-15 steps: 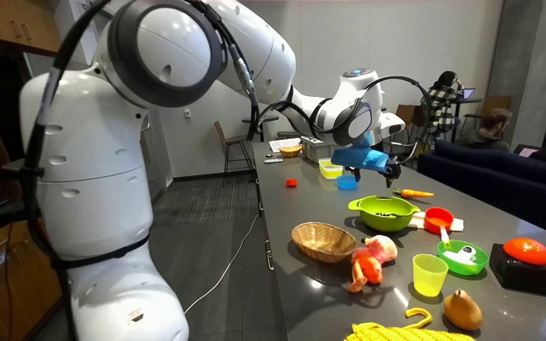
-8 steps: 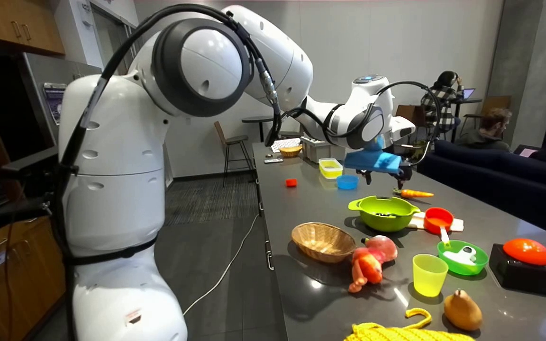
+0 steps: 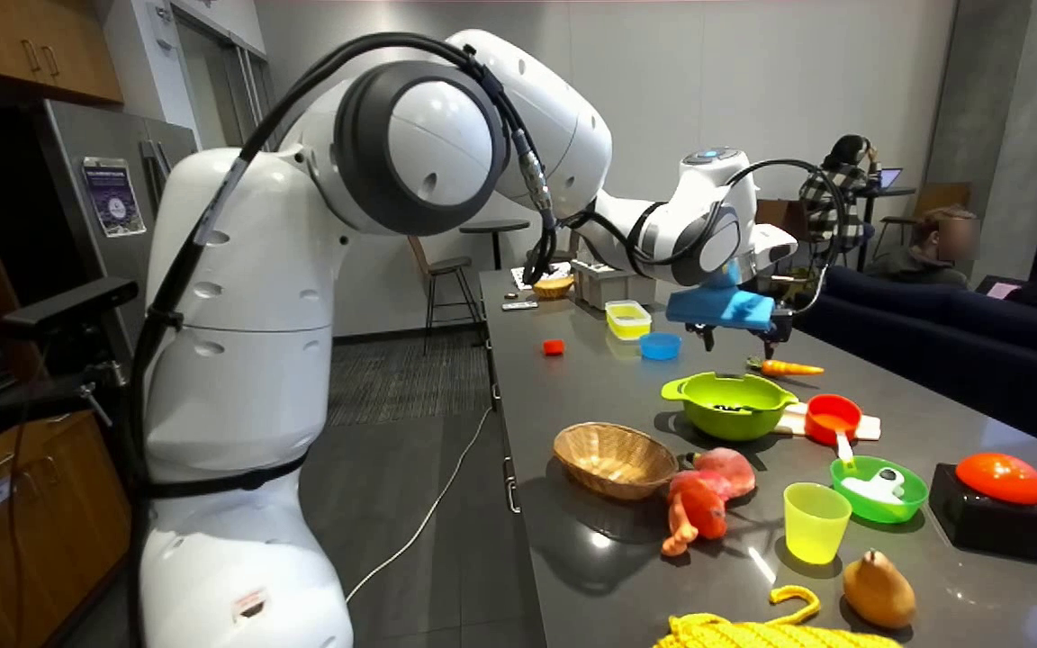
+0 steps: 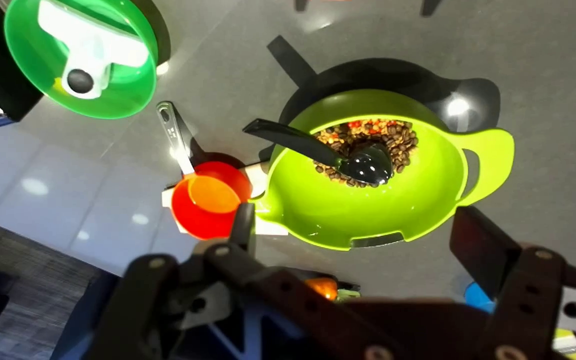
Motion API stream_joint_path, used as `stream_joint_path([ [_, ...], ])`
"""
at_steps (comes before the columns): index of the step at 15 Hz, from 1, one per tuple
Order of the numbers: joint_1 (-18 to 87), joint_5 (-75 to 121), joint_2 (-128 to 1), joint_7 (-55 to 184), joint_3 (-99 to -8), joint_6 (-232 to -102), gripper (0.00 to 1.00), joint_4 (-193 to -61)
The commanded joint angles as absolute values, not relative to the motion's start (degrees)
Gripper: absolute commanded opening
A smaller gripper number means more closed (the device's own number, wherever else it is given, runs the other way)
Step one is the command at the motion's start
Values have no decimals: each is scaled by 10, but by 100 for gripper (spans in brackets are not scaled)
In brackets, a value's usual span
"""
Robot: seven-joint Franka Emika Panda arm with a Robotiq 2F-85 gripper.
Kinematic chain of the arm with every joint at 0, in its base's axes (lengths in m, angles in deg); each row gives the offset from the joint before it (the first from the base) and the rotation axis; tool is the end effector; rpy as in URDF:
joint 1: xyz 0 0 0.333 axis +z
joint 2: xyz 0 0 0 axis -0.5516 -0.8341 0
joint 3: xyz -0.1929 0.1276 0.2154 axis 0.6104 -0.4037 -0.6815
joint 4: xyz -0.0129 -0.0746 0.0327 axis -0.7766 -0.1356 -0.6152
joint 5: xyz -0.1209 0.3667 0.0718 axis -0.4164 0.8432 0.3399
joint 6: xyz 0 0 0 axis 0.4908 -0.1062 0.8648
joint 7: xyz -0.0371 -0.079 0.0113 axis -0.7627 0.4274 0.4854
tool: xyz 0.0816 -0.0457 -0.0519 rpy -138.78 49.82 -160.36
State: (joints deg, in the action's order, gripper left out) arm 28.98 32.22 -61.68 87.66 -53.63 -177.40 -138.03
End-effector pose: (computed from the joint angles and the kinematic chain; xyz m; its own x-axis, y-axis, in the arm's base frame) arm 0.6568 -0.0912 0.4518 0.8880 0.1130 0.4458 0.0945 -0.9935 0.0635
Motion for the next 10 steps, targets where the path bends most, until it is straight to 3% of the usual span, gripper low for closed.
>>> stream_joint_path([
  [1, 273, 319, -650, 892, -551, -1754, 100, -1337],
  [10, 255, 324, -686, 904, -570, -1742, 100, -1316],
])
